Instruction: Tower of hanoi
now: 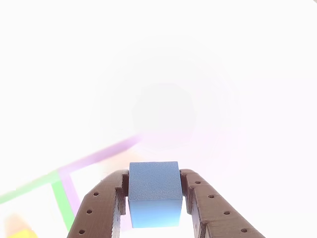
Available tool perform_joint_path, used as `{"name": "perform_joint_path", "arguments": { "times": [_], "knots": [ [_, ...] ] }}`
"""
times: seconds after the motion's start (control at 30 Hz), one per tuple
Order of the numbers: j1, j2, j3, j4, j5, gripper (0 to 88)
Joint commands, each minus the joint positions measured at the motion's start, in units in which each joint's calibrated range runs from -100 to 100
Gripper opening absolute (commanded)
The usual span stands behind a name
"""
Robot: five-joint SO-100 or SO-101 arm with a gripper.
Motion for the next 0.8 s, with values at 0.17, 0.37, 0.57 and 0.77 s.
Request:
{"name": "perform_joint_path", "arguments": {
  "times": [0.17,0.37,0.57,0.77],
  "knots": [
    [0.99,10.62,5.94,-24.97,0.79,4.5],
    [0.70,20.06,6.85,-37.36,0.79,4.5],
    [0.42,29.03,7.76,-48.61,0.79,4.6],
    [-0.64,35.65,7.85,-56.95,0.79,4.6]
  ]
}}
